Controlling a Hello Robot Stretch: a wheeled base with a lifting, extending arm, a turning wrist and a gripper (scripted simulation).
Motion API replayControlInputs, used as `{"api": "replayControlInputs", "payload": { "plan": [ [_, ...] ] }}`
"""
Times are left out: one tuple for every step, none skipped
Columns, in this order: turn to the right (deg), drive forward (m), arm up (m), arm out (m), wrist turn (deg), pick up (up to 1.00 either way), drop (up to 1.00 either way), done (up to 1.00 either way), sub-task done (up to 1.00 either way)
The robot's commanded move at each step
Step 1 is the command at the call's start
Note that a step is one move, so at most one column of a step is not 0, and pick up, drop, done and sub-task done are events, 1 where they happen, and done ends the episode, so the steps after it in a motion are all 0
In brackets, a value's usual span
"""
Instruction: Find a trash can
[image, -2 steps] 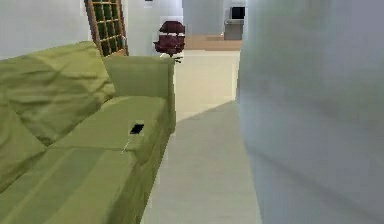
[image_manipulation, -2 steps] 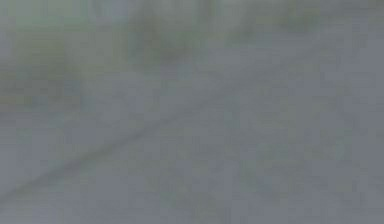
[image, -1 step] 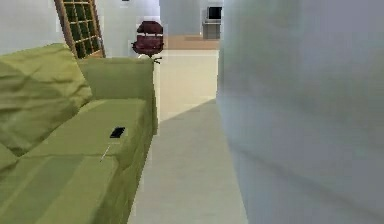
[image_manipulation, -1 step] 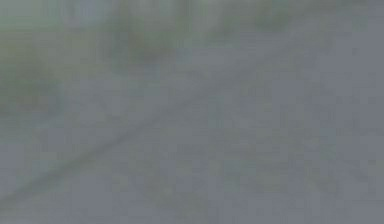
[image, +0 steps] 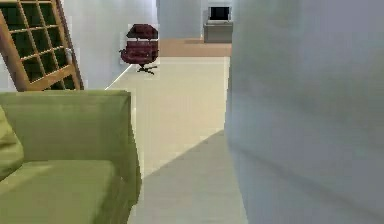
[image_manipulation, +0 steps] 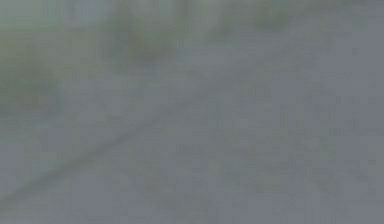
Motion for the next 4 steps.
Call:
{"api": "replayControlInputs", "payload": {
  "plan": [
    [0.0,1.0,0.0,0.0,0.0,0.0,0.0,0.0,0.0],
    [3.0,0.0,0.0,0.0,0.0,0.0,0.0,0.0,0.0],
    [0.0,1.0,0.0,0.0,0.0,0.0,0.0,0.0,0.0],
    [0.0,0.5,0.0,0.0,0.0,0.0,0.0,0.0,0.0]
  ]
}}
